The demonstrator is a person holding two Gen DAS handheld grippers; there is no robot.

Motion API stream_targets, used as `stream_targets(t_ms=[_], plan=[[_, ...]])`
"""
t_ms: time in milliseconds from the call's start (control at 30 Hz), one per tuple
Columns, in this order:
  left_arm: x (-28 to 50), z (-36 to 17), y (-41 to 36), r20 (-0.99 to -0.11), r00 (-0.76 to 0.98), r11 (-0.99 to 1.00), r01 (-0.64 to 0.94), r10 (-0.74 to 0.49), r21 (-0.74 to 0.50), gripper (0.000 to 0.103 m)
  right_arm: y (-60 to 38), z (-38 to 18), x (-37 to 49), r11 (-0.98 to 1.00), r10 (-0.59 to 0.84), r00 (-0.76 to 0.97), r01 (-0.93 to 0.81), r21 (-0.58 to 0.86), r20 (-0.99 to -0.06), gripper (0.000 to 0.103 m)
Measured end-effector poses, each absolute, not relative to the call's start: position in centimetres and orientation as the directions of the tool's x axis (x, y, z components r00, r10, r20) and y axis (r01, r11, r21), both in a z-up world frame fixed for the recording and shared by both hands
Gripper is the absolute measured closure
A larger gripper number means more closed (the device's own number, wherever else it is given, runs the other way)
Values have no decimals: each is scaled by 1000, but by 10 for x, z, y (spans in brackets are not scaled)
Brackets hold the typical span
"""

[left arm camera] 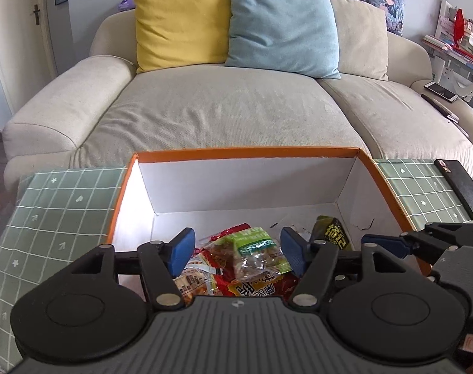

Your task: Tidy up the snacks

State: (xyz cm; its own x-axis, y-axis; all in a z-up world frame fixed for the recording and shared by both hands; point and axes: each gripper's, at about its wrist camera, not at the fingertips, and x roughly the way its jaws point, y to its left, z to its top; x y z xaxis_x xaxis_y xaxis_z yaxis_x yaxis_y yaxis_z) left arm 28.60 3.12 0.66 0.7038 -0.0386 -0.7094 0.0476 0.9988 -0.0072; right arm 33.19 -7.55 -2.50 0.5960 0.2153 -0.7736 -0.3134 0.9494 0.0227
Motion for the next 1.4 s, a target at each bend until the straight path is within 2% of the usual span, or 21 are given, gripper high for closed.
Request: stream_targets(t_ms=[67, 233, 333, 433, 533, 633, 733, 1033, 1167, 1400], plan=[[281, 15, 30, -702, 712, 999, 38, -15, 17, 29, -79, -14, 327, 952, 218, 605, -305, 30, -766, 43], [259, 48, 29, -644, 764, 998, 5, 32, 56, 28, -85, 25, 307, 952, 221, 639, -307, 20, -737, 38], [235, 70, 26, -582, 810, 994, -14, 74, 108, 27, -93, 54, 288, 949, 239, 668, -314, 24, -705, 38], [208, 88, 23, -503, 856, 986, -42, 118, 160, 22, -104, 83, 263, 949, 255, 713, -315, 27, -653, 30], [180, 102, 25, -452, 879, 984, -86, 150, 159, 19, -114, 104, 234, 955, 241, 761, -298, 5, -603, 21], [151, 108, 27, -404, 901, 982, -99, 157, 160, 13, -123, 117, 201, 962, 209, 810, -271, -34, -549, 19], [128, 110, 30, -373, 912, 981, -123, 171, 149, 12, -131, 122, 171, 965, 218, 828, -263, -15, -517, 14], [75, 102, 41, -388, 902, 982, -157, 188, 109, 8, -128, 118, 92, 977, 189, 871, -213, -1, -454, 9], [62, 85, 42, -436, 878, 979, -159, 199, 128, 8, -127, 108, 63, 979, 197, 876, -199, 41, -441, 9], [41, 52, 27, -514, 832, 977, -144, 207, 159, 8, -119, 82, 22, 982, 181, 885, -185, 32, -430, 9]])
